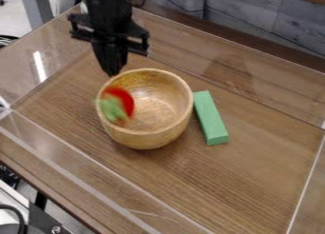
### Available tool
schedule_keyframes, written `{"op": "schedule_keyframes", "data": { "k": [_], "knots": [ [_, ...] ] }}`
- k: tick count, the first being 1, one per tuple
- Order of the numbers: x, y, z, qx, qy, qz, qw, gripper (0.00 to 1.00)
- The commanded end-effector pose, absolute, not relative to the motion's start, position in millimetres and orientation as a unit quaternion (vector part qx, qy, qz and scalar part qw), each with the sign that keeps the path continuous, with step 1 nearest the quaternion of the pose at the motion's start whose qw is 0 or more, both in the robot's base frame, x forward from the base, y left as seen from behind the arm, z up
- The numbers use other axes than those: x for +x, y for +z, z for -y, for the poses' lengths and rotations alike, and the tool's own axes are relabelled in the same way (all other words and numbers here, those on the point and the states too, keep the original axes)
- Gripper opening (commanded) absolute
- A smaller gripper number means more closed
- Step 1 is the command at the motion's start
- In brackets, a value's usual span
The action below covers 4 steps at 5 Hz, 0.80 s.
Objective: Move the red fruit to the left
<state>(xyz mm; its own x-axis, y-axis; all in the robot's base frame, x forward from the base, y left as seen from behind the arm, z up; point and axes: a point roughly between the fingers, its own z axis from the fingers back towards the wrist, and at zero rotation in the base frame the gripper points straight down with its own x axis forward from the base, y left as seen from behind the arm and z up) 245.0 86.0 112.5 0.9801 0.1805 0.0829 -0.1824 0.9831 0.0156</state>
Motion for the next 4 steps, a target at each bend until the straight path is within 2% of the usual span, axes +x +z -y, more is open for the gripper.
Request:
{"op": "schedule_keyframes", "data": {
  "k": [1,2,4],
  "knots": [
    [256,130.2,-86,0.018,0.11,0.057,0.992,0.0],
    [252,129.1,-68,0.012,0.096,0.044,0.994,1.0],
    [244,132.3,-62,0.013,0.082,0.029,0.996,1.0]
  ]
}}
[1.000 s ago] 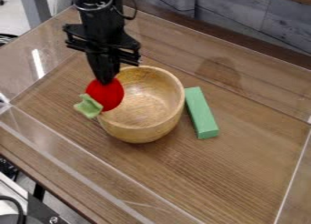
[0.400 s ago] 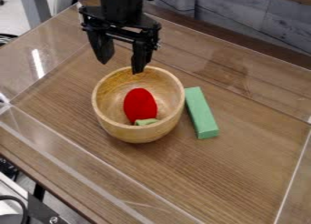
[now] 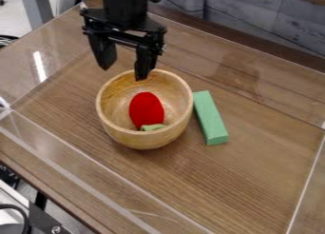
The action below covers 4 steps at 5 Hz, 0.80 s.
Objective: Move the red fruit to the left
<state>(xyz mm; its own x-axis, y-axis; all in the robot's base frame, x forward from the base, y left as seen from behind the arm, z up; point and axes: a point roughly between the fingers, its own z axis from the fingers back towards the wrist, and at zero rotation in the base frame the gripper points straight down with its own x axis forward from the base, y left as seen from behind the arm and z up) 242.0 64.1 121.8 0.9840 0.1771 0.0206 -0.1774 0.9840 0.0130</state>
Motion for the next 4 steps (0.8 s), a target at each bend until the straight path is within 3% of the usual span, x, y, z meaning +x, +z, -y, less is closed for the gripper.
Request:
{"op": "schedule_keyframes", "data": {
  "k": [1,4],
  "knots": [
    [244,122.5,-58,0.012,0.054,0.023,0.998,1.0],
    [240,74.8,-54,0.016,-0.053,0.006,0.998,1.0]
  ]
}}
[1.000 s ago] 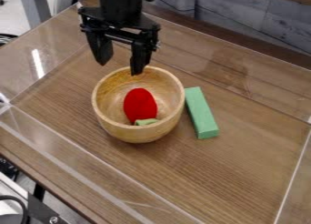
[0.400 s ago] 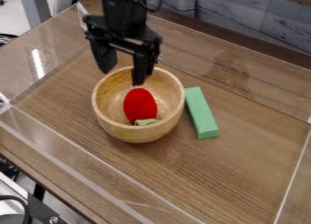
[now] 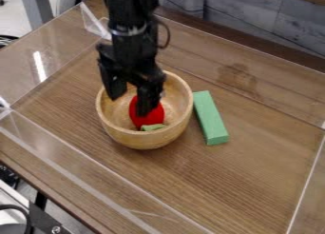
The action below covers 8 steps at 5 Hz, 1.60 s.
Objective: Move the red fruit to the left
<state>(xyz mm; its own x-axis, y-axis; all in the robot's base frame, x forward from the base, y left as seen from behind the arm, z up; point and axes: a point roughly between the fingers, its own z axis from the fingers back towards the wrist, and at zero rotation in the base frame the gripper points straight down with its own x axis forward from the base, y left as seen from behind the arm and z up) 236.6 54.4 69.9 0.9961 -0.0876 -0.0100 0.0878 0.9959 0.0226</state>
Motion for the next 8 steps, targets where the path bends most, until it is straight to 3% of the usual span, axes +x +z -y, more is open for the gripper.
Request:
{"op": "schedule_keyframes", "data": {
  "k": [1,3,4,8],
  "knots": [
    [235,69.5,-49,0.019,-0.055,0.001,0.998,0.0],
    [233,111.5,-60,0.004,-0.059,0.024,0.998,0.0],
    [236,118.2,-65,0.002,-0.076,0.025,0.997,1.0],
    [228,97.7,-58,0.002,-0.092,0.006,0.996,1.0]
  ]
}}
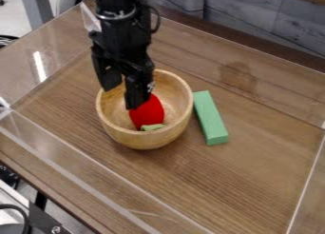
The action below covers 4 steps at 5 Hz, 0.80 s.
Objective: Move the red fruit to the left
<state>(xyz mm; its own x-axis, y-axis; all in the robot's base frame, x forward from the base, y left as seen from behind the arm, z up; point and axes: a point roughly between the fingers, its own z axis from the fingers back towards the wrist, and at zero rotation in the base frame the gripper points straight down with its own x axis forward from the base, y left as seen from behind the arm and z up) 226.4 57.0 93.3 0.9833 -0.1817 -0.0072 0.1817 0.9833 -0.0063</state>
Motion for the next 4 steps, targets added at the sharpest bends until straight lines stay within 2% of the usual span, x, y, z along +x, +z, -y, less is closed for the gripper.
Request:
{"op": "schedule_keyframes", "data": {
  "k": [1,3,4],
  "knots": [
    [226,89.3,-60,0.003,-0.091,0.001,0.996,1.0],
    [216,60.1,-54,0.006,-0.075,-0.006,0.997,1.0],
    [213,66.5,-61,0.006,-0.123,-0.006,0.992,0.0]
  ]
}}
